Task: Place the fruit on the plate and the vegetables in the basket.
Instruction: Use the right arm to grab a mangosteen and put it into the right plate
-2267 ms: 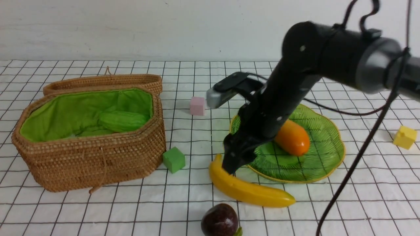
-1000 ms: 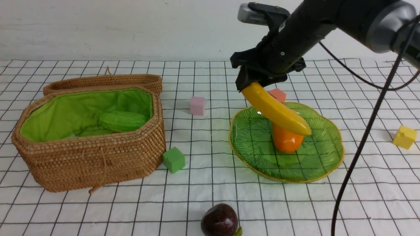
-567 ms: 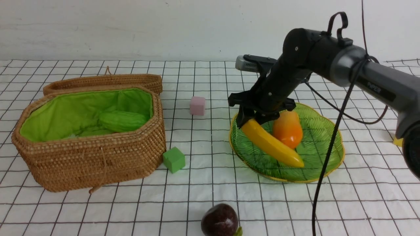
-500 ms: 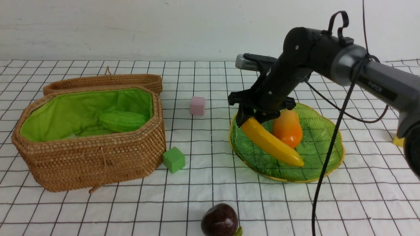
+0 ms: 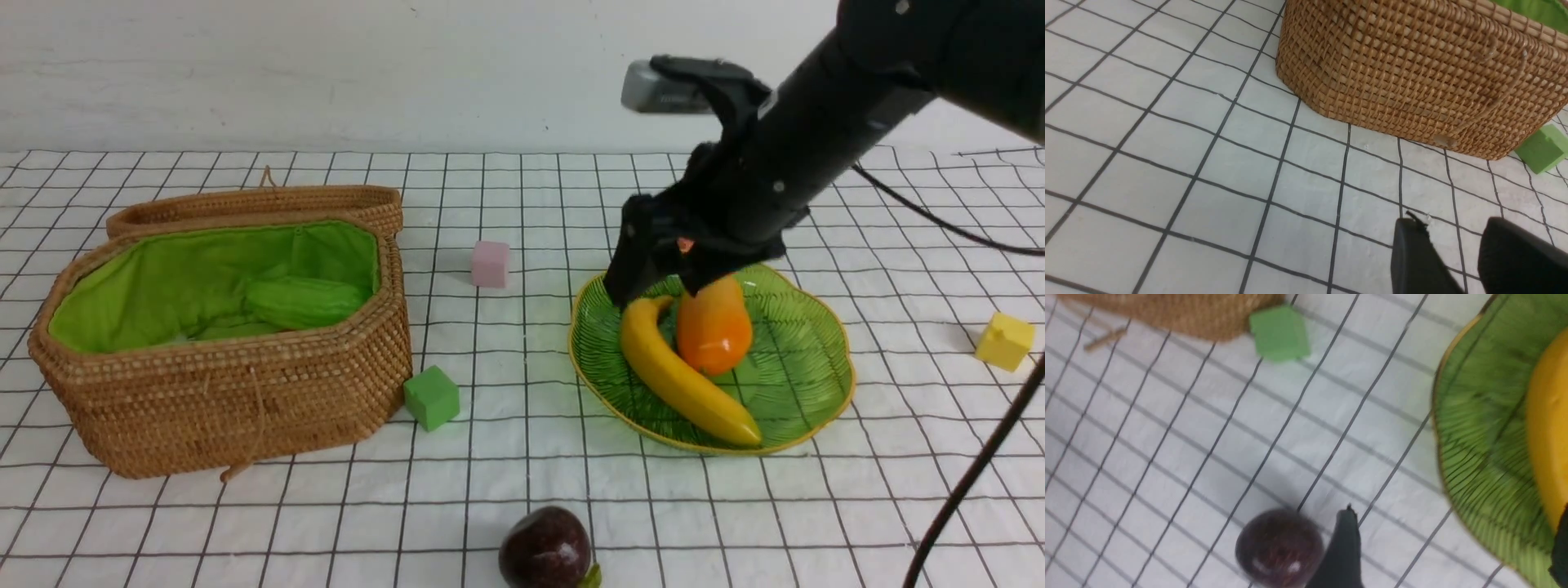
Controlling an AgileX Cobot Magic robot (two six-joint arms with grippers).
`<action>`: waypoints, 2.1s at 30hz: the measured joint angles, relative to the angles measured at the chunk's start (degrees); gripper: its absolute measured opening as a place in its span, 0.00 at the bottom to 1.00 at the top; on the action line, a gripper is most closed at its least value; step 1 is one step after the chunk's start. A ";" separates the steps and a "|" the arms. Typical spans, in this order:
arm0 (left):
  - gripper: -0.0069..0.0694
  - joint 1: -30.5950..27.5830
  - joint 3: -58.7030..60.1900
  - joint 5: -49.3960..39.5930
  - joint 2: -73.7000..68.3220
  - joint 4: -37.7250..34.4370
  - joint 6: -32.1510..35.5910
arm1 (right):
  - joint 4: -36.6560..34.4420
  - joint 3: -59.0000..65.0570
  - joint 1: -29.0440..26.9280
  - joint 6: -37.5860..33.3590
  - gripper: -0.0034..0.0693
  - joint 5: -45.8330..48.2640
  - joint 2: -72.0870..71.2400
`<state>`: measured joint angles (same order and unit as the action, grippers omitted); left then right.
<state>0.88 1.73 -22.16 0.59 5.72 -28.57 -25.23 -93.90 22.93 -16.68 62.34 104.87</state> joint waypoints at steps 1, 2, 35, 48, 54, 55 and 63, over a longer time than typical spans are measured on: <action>0.40 0.00 0.00 0.00 0.00 0.00 0.00 | 0.29 2.20 1.56 -0.35 0.92 -0.08 -0.64; 0.40 0.00 0.00 0.00 0.00 0.00 0.00 | 0.79 4.26 3.39 -0.59 0.92 -0.14 -0.79; 0.40 0.00 0.00 0.00 0.00 0.00 0.00 | 16.32 6.48 11.50 6.47 0.85 -12.73 1.60; 0.40 0.00 0.00 0.00 0.00 0.00 0.00 | 16.01 5.46 -11.38 12.47 0.85 -13.34 5.91; 0.40 0.00 0.00 0.00 0.00 0.00 0.00 | 15.09 5.57 -11.36 12.78 0.86 -11.85 6.77; 0.40 0.00 0.00 0.00 0.00 0.00 0.00 | 15.02 5.57 -11.42 13.09 0.87 -11.56 6.77; 0.40 0.00 0.00 0.00 0.00 0.00 0.00 | 14.95 5.57 -11.81 14.94 0.97 -8.69 1.25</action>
<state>0.88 1.73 -22.16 0.59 5.72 -28.57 -10.28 -88.34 11.13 -1.74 53.65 106.12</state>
